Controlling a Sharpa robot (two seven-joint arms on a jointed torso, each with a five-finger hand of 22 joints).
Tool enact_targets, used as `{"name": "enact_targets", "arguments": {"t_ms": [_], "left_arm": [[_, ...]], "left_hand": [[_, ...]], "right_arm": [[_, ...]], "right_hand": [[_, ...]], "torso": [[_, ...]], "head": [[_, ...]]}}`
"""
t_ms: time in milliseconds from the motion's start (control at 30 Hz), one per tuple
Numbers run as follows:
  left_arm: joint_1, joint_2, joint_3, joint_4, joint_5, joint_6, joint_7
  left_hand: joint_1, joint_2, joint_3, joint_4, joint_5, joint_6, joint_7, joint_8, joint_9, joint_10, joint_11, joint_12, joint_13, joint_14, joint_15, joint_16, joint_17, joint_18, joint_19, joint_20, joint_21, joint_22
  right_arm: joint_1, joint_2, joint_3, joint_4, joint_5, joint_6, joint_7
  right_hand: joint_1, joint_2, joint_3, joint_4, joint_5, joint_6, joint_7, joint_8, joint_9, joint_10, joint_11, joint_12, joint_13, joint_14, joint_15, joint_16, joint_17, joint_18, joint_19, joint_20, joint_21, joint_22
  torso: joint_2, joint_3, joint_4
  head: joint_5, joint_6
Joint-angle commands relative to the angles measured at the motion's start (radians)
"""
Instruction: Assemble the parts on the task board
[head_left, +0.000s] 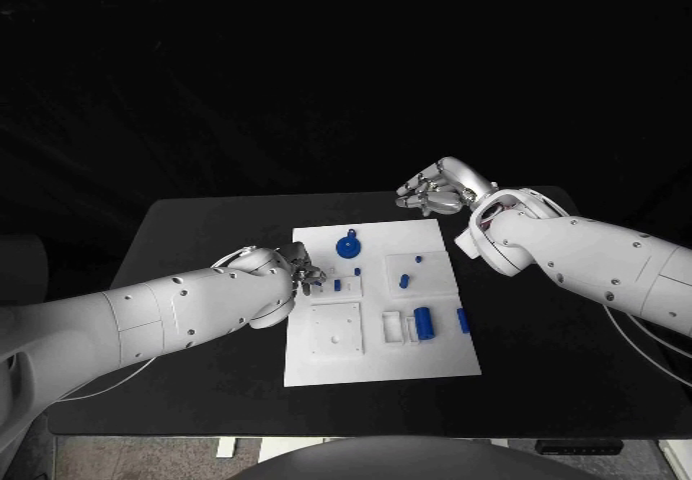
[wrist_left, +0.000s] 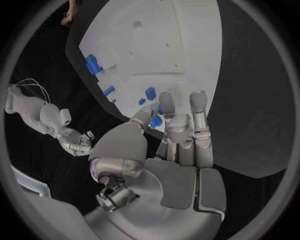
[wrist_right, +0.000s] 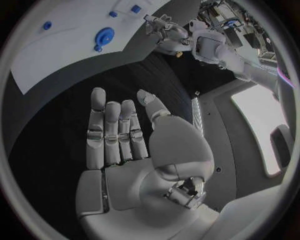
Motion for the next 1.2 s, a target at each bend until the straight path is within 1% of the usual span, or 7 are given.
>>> {"name": "enact_targets", "arguments": {"t_ms": [33, 200, 500, 700, 833, 1133, 1200], "left_arm": [[-0.007, 0.01, 0.0, -0.009, -0.023, 0.012, 0.022], [-0.015, 0.019, 0.001, -0.023, -0.032, 0.012, 0.029], [-0.026, 0.035, 0.001, -0.042, -0.039, 0.012, 0.04], [-0.028, 0.042, 0.001, -0.052, -0.043, 0.022, 0.043], [-0.028, 0.043, 0.001, -0.059, -0.043, 0.032, 0.042], [-0.029, 0.048, 0.001, -0.074, -0.043, 0.043, 0.04], [-0.029, 0.049, 0.001, -0.077, -0.043, 0.046, 0.04]], "left_hand": [[0.02, 0.007, 0.025, -0.025, -0.004, 0.077, -0.074, -0.004, 0.0, 0.005, 0.001, -0.003, 0.001, 0.005, -0.001, -0.006, 0.001, -0.012, 0.006, -0.002, 0.004, 0.019], [0.02, 0.007, 0.024, -0.024, -0.006, 0.076, -0.073, -0.005, -0.001, 0.005, 0.001, -0.003, 0.001, 0.005, -0.001, -0.006, 0.001, -0.012, 0.006, -0.002, 0.004, 0.019], [0.024, 0.008, 0.02, -0.024, -0.012, 0.075, -0.073, -0.008, -0.003, 0.005, 0.001, -0.002, 0.002, 0.006, -0.001, -0.008, 0.003, -0.011, 0.006, -0.002, 0.005, 0.019], [0.025, 0.008, 0.019, -0.024, -0.013, 0.076, -0.072, -0.008, -0.003, 0.004, 0.001, -0.002, 0.002, 0.006, 0.0, -0.009, 0.003, -0.011, 0.006, -0.002, 0.005, 0.018], [0.028, 0.008, 0.018, -0.024, -0.014, 0.076, -0.072, -0.009, -0.004, 0.003, 0.001, -0.002, 0.003, 0.005, 0.0, -0.01, 0.003, -0.011, 0.006, -0.001, 0.005, 0.018], [0.03, 0.009, 0.016, -0.023, -0.017, 0.074, -0.071, -0.01, -0.004, 0.002, 0.002, -0.002, 0.003, 0.005, 0.0, -0.012, 0.002, -0.011, 0.005, -0.001, 0.004, 0.018], [0.03, 0.009, 0.016, -0.023, -0.017, 0.074, -0.071, -0.01, -0.004, 0.002, 0.002, -0.002, 0.003, 0.005, 0.0, -0.012, 0.002, -0.011, 0.005, -0.001, 0.004, 0.018]], "right_arm": [[0.0, 0.002, 0.001, 0.0, 0.003, 0.015, 0.01], [0.0, 0.003, 0.001, 0.0, 0.003, 0.017, 0.009], [0.0, 0.004, 0.001, 0.0, 0.004, 0.019, 0.009], [0.0, 0.004, 0.001, 0.0, 0.004, 0.02, 0.009], [0.0, 0.005, 0.001, -0.001, 0.004, 0.021, 0.009], [0.0, 0.007, 0.001, -0.002, 0.002, 0.022, 0.009], [0.0, 0.007, 0.001, -0.003, 0.002, 0.022, 0.009]], "right_hand": [[-0.002, -0.004, 0.008, 0.0, 0.003, -0.003, 0.003, 0.002, 0.0, -0.004, -0.002, -0.007, -0.001, -0.006, -0.002, -0.001, -0.001, -0.006, -0.003, -0.003, 0.0, 0.001], [-0.002, -0.005, 0.01, 0.0, 0.005, -0.003, 0.003, 0.002, 0.0, -0.004, -0.001, -0.007, -0.002, -0.006, -0.002, -0.001, -0.002, -0.006, -0.003, -0.003, 0.0, 0.002], [0.0, -0.003, 0.018, -0.001, 0.006, -0.002, 0.003, 0.002, 0.0, -0.005, -0.002, -0.007, -0.002, -0.006, -0.002, -0.001, -0.002, -0.005, -0.003, -0.003, 0.0, 0.004], [0.0, -0.003, 0.018, -0.001, 0.006, -0.002, 0.003, 0.002, 0.0, -0.005, -0.002, -0.007, -0.002, -0.006, -0.002, -0.001, -0.002, -0.005, -0.003, -0.003, 0.0, 0.004], [-0.004, -0.006, 0.023, 0.001, 0.007, -0.001, 0.003, 0.002, 0.0, -0.004, -0.002, -0.007, -0.001, -0.006, -0.002, 0.0, -0.002, -0.005, -0.003, -0.003, 0.0, 0.006], [-0.004, -0.006, 0.023, 0.001, 0.007, -0.001, 0.003, 0.002, 0.0, -0.004, -0.002, -0.007, -0.001, -0.006, -0.002, 0.0, -0.002, -0.005, -0.003, -0.003, 0.0, 0.006], [-0.004, -0.006, 0.023, 0.001, 0.007, -0.001, 0.003, 0.002, 0.0, -0.004, -0.002, -0.007, -0.001, -0.006, -0.002, 0.0, -0.002, -0.005, -0.003, -0.003, 0.0, 0.006]], "torso": [[0.0, -0.0004, 0.0], [0.0, 0.0003, 0.0001], [0.0, -0.0001, -0.0001], [-0.001, 0.0011, 0.0001], [-0.001, 0.001, 0.0007], [-0.001, -0.0005, 0.0007], [0.0, -0.0007, 0.0008]], "head": [[-0.001, -0.001], [-0.002, -0.001], [-0.004, -0.003], [-0.004, -0.004], [-0.005, -0.005], [-0.004, -0.007], [-0.004, -0.009]]}}
